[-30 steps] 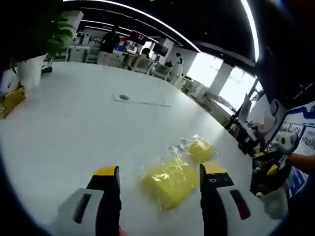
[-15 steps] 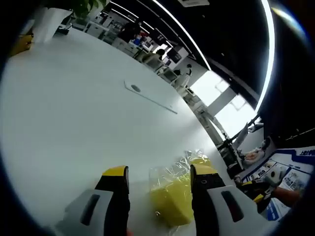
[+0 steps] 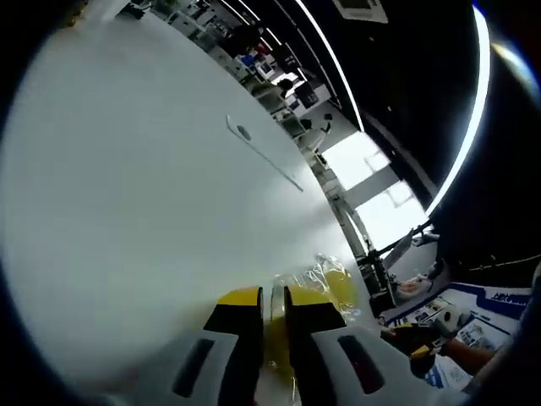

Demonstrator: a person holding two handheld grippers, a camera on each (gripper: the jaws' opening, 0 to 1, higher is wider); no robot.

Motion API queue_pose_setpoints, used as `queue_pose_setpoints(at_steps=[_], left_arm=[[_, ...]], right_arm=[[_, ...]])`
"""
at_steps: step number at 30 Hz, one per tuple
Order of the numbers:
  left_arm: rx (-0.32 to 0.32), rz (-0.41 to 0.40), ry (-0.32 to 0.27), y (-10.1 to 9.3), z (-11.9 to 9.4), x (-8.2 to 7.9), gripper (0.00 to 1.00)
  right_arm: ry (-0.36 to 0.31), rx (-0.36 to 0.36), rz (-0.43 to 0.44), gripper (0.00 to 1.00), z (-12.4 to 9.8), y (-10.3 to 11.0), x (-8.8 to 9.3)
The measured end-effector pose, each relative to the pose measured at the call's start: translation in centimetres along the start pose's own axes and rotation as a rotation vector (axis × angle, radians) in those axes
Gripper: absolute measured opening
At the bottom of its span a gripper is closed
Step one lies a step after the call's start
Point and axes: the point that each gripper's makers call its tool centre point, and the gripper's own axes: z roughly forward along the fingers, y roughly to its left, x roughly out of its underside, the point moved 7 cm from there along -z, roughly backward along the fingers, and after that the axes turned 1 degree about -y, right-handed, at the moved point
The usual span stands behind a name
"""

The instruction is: Compare the silicone blocks by pressing each to a similar depth, holding the contact briefly, and releasing to observe deformation and rebound differences across the visible hardness samples.

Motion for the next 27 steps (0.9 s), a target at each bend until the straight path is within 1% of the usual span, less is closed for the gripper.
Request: queue_pose_setpoints(at_steps=[3, 6, 10, 12, 13, 14, 15, 17, 19, 20, 22, 27], left_arm=[[0.006, 0.004, 0.000, -0.1, 0.1, 0.0, 0.03], [0.015, -0.015, 0.001, 0.0, 0.0, 0.0, 0.00], [0.012, -0.007, 0.002, 0.0, -0.2, -0.2, 0.00], [0.024, 0.019, -0.001, -0.5, -0.2, -0.4, 0.00], [-0.014, 0.073, 0.003, 0.2, -0.3, -0.9, 0.00], [-0.017, 0.100, 0.000, 0.1, -0.2, -1.2, 0.00], [-0.010, 0.094, 0.005, -0.1, -0.2, -1.4, 0.00], [-0.024, 0.112, 0.006, -0.3, -0.2, -1.7, 0.00], [-0.049, 0.164, 0.017, -0.3, -0.2, -2.3, 0.00], [-0.052, 0.183, 0.022, -0.4, -0.2, -2.4, 0.00], [-0.051, 0.201, 0.019, -1.1, -0.2, -2.6, 0.00], [-0.032, 0.289, 0.014, -3.5, -0.6, -3.0, 0.00]], right_arm=[[-0.001, -0.002, 0.000, 0.54, 0.1, 0.1, 0.0], [-0.004, -0.002, 0.001, 0.54, 0.2, 0.1, 0.0], [-0.010, -0.002, 0.003, 0.54, 0.1, 0.3, -0.1], [-0.013, -0.001, 0.002, 0.54, 0.1, 0.4, -0.1], [-0.015, -0.001, 0.002, 0.54, 0.1, 0.4, -0.1], [-0.015, 0.000, 0.002, 0.54, 0.0, 0.4, -0.1], [-0.019, 0.001, 0.000, 0.54, 0.0, 0.4, -0.2], [-0.025, 0.002, 0.001, 0.54, -0.1, 0.4, -0.3], [-0.034, 0.004, -0.003, 0.54, -0.3, 0.4, -0.4], [-0.038, 0.005, -0.004, 0.54, -0.4, 0.4, -0.5], [-0.048, 0.004, -0.009, 0.55, -0.5, 0.5, -0.8], [-0.072, -0.004, -0.023, 0.57, -0.8, 1.0, -1.3]])
